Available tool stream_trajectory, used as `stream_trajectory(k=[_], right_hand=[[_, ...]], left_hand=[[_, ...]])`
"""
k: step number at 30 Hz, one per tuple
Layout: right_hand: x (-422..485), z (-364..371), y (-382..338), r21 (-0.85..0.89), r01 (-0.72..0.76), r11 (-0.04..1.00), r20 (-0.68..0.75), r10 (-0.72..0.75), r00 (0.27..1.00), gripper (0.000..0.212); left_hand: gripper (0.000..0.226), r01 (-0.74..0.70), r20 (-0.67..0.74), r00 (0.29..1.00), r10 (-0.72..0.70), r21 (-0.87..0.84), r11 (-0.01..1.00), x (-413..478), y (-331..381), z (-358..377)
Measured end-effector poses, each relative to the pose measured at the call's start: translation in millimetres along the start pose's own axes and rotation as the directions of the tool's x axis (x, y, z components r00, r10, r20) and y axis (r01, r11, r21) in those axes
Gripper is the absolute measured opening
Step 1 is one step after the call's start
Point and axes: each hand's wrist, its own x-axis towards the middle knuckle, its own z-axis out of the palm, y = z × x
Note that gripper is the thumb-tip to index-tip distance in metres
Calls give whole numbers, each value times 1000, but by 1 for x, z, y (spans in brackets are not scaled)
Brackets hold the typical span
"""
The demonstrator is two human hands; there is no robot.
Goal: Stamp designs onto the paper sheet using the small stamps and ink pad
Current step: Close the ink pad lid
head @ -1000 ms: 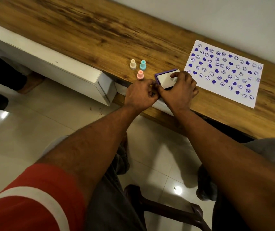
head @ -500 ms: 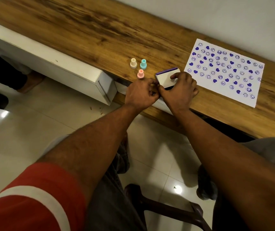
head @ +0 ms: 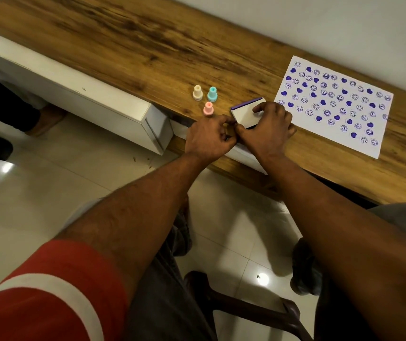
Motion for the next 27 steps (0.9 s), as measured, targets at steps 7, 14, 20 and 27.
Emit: stream_trajectory(k=[7,14,20,27], right_hand=[[3,-5,3,22,16,1000,62,-18,998,73],[5,-11,9,61,46,997,120,-53,991,70],[9,-14,10,40,38,998,150,-44,988,70],[15,-20,12,33,28,999,239,-35,970,72]], left_hand=[[87,7,2,1000,-7,-6,1000,8,3,-1],[84,-19,-2,1000,20,137,990,17,14,7],[74,25,-36,999,-21,132,991,17,14,14],[79,38,-32,999,-35,107,994,16,16,15]])
